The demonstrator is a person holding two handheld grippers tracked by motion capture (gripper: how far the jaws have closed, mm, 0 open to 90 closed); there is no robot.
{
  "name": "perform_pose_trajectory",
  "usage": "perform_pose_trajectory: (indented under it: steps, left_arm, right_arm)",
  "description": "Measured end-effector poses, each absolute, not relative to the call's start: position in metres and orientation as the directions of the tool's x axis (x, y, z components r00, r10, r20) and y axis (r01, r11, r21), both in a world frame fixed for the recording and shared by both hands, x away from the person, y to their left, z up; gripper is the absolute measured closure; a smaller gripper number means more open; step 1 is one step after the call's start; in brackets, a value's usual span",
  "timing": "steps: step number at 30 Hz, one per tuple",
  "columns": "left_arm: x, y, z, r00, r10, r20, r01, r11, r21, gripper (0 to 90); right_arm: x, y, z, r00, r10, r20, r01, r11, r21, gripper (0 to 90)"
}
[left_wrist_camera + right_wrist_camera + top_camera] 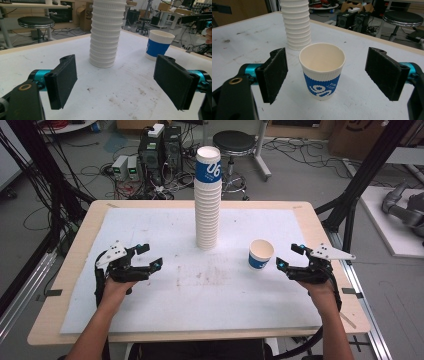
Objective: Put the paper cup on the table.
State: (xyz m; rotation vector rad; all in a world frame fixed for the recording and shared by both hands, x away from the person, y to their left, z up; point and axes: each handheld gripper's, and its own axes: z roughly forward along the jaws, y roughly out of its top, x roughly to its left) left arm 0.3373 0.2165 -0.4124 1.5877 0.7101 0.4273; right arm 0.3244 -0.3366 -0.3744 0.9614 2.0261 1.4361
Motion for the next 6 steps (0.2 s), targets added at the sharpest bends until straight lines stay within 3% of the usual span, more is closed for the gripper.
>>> perform_pose_trajectory:
  steps: [6]
  left_arm:
    - [0.3391,0.2171,-0.4147,0.731,0.670,-0.132,0.204,-0.030,0.979,18.8]
  right_arm:
    - [0.3246,-0.3380,-0.3742,-0.637,0.771,0.022,0.275,0.200,0.940,18.6]
